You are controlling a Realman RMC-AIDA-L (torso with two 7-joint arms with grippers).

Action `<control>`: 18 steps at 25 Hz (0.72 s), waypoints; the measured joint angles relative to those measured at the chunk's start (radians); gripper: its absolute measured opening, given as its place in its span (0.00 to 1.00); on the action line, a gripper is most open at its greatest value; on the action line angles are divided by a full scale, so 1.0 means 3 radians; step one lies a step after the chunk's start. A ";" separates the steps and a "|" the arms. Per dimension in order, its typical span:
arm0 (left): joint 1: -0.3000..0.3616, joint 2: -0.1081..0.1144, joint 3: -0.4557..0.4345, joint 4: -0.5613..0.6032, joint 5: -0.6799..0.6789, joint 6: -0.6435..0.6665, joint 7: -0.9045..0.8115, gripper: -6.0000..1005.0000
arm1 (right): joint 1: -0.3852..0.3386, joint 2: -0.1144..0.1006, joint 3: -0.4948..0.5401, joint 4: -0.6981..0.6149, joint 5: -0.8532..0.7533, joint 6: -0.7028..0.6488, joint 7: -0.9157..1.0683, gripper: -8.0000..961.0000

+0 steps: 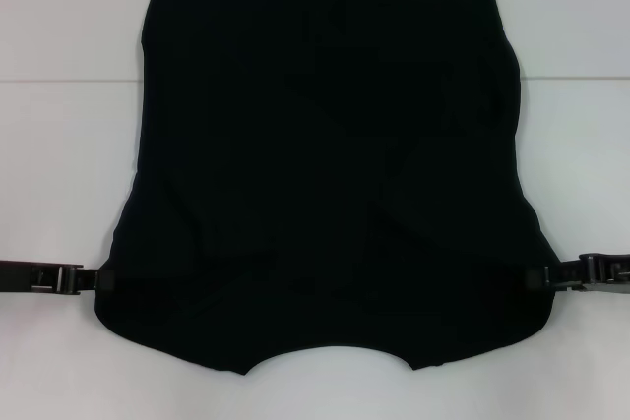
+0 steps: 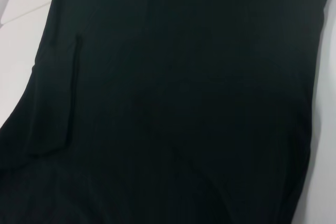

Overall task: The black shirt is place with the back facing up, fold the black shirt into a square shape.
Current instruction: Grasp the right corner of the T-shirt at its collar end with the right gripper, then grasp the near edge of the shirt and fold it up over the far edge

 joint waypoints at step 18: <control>0.0075 -0.0003 -0.0089 0.0056 -0.0007 0.0373 0.0007 0.06 | -0.0244 0.0019 0.0360 -0.0024 0.0020 -0.0153 -0.0448 0.09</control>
